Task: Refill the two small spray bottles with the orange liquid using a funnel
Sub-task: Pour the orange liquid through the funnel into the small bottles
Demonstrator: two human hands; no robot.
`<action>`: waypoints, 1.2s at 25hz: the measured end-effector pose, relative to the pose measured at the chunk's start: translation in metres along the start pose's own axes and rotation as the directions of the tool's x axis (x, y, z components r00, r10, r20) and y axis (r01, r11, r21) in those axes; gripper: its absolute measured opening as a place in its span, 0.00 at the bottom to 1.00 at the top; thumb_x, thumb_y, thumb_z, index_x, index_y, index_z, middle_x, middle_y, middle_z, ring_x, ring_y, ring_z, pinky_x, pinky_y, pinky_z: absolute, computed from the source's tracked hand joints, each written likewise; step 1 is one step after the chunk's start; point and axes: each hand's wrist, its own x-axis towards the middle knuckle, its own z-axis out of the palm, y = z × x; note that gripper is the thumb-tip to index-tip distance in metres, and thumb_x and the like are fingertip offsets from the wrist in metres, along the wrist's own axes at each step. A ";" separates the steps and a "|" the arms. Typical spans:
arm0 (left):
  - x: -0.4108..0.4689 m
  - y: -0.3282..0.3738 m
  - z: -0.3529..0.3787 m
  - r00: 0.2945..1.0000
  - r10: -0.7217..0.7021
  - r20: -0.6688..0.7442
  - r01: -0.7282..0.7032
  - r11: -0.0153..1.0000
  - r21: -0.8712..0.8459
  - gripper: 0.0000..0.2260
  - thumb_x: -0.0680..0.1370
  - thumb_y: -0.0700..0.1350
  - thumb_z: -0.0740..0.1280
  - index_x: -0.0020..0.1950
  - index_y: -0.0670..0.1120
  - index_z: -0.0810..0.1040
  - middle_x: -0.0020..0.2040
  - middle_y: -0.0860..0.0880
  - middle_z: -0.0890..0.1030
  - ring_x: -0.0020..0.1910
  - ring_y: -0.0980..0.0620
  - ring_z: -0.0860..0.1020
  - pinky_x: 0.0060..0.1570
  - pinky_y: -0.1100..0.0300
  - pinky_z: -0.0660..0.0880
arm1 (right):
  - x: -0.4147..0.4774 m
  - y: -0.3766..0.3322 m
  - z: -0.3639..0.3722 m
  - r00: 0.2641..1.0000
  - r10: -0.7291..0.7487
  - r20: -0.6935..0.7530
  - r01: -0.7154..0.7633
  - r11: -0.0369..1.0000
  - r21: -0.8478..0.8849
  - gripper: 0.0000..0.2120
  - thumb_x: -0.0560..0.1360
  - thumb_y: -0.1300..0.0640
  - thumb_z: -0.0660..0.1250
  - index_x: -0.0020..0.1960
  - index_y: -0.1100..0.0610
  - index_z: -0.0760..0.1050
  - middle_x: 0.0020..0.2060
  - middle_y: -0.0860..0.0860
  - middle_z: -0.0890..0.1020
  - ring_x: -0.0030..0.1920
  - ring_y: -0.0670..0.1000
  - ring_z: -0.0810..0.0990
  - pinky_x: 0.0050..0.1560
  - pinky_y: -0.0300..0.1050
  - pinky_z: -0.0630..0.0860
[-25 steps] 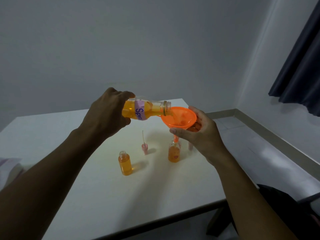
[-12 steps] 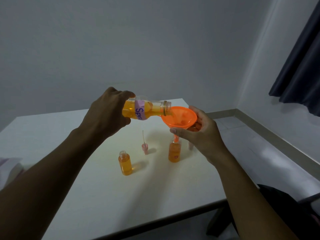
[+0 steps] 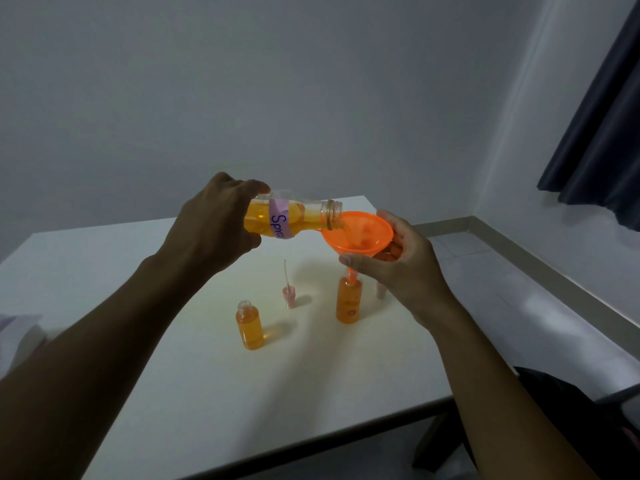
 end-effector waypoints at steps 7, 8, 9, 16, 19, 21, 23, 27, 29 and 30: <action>-0.004 -0.003 0.007 1.000 -0.025 0.006 0.026 0.996 -0.080 0.31 0.63 0.40 0.80 0.64 0.44 0.76 0.53 0.40 0.82 0.50 0.40 0.77 0.44 0.46 0.77 | 0.000 -0.004 0.000 1.000 -0.005 0.000 0.005 1.000 -0.010 0.46 0.64 0.48 0.81 0.76 0.48 0.64 0.69 0.48 0.74 0.65 0.51 0.76 0.58 0.47 0.80; -0.005 -0.004 0.008 1.000 -0.030 0.008 0.030 0.995 -0.097 0.31 0.62 0.41 0.80 0.64 0.45 0.76 0.52 0.40 0.82 0.49 0.40 0.77 0.44 0.46 0.77 | 0.001 -0.004 -0.001 1.000 -0.005 -0.001 0.005 1.000 -0.010 0.46 0.64 0.48 0.81 0.76 0.48 0.64 0.69 0.48 0.74 0.65 0.51 0.76 0.58 0.47 0.80; -0.006 -0.004 0.009 0.999 -0.031 0.008 0.032 0.993 -0.117 0.30 0.62 0.41 0.80 0.63 0.45 0.76 0.51 0.40 0.82 0.47 0.41 0.78 0.43 0.47 0.77 | 0.001 -0.004 -0.001 1.000 -0.004 -0.004 0.004 1.000 -0.017 0.46 0.64 0.47 0.81 0.76 0.48 0.63 0.69 0.48 0.74 0.65 0.52 0.76 0.58 0.47 0.80; -0.015 -0.003 0.015 0.997 -0.074 -0.021 0.068 0.974 -0.215 0.28 0.62 0.41 0.81 0.61 0.42 0.78 0.50 0.40 0.84 0.44 0.41 0.81 0.43 0.53 0.78 | 0.002 -0.004 -0.001 1.000 -0.005 -0.012 0.005 0.999 -0.041 0.46 0.63 0.46 0.81 0.76 0.47 0.63 0.70 0.48 0.73 0.67 0.52 0.75 0.60 0.50 0.80; -0.019 -0.003 0.015 0.996 -0.086 -0.025 0.078 0.968 -0.238 0.30 0.62 0.42 0.81 0.62 0.42 0.78 0.51 0.41 0.84 0.45 0.41 0.81 0.44 0.51 0.79 | 0.002 -0.007 -0.002 1.000 -0.012 -0.014 0.012 0.999 -0.050 0.47 0.64 0.46 0.80 0.77 0.47 0.62 0.71 0.48 0.72 0.67 0.52 0.74 0.59 0.48 0.79; -0.021 -0.004 0.014 0.994 -0.107 -0.032 0.095 0.961 -0.260 0.29 0.62 0.42 0.81 0.61 0.42 0.78 0.51 0.41 0.84 0.46 0.41 0.81 0.44 0.52 0.78 | 0.002 -0.009 -0.003 1.000 0.017 -0.016 -0.018 0.999 -0.041 0.48 0.62 0.43 0.80 0.76 0.46 0.62 0.71 0.48 0.72 0.67 0.53 0.74 0.59 0.50 0.79; -0.025 -0.006 0.011 0.987 -0.156 -0.038 0.138 0.946 -0.294 0.29 0.63 0.42 0.81 0.62 0.42 0.78 0.53 0.41 0.84 0.47 0.43 0.81 0.44 0.55 0.76 | 0.000 -0.016 -0.005 0.999 0.031 -0.038 -0.032 0.999 -0.012 0.49 0.57 0.38 0.80 0.74 0.45 0.66 0.69 0.48 0.74 0.66 0.53 0.75 0.59 0.52 0.79; -0.037 -0.024 -0.001 0.961 -0.265 -0.077 0.230 0.923 -0.308 0.28 0.63 0.47 0.81 0.61 0.44 0.78 0.52 0.43 0.84 0.43 0.49 0.78 0.41 0.60 0.72 | 0.006 -0.047 0.001 0.994 -0.053 -0.094 0.056 0.998 0.029 0.49 0.56 0.40 0.82 0.73 0.47 0.68 0.66 0.46 0.77 0.64 0.50 0.77 0.60 0.52 0.79; -0.045 -0.041 -0.011 0.926 -0.364 -0.102 0.307 0.881 -0.360 0.26 0.63 0.47 0.80 0.59 0.46 0.79 0.49 0.47 0.83 0.42 0.52 0.78 0.38 0.64 0.71 | 0.012 -0.067 0.019 0.993 -0.106 -0.051 0.107 0.994 0.016 0.48 0.59 0.42 0.81 0.75 0.48 0.66 0.67 0.46 0.75 0.65 0.50 0.76 0.61 0.50 0.79; -0.049 -0.052 -0.017 0.903 -0.413 -0.118 0.342 0.858 -0.384 0.25 0.63 0.48 0.80 0.58 0.47 0.79 0.47 0.49 0.83 0.42 0.53 0.78 0.37 0.67 0.71 | 0.017 -0.075 0.034 0.992 -0.122 -0.014 0.123 0.992 0.014 0.48 0.60 0.43 0.81 0.75 0.49 0.65 0.67 0.45 0.75 0.64 0.49 0.76 0.60 0.48 0.78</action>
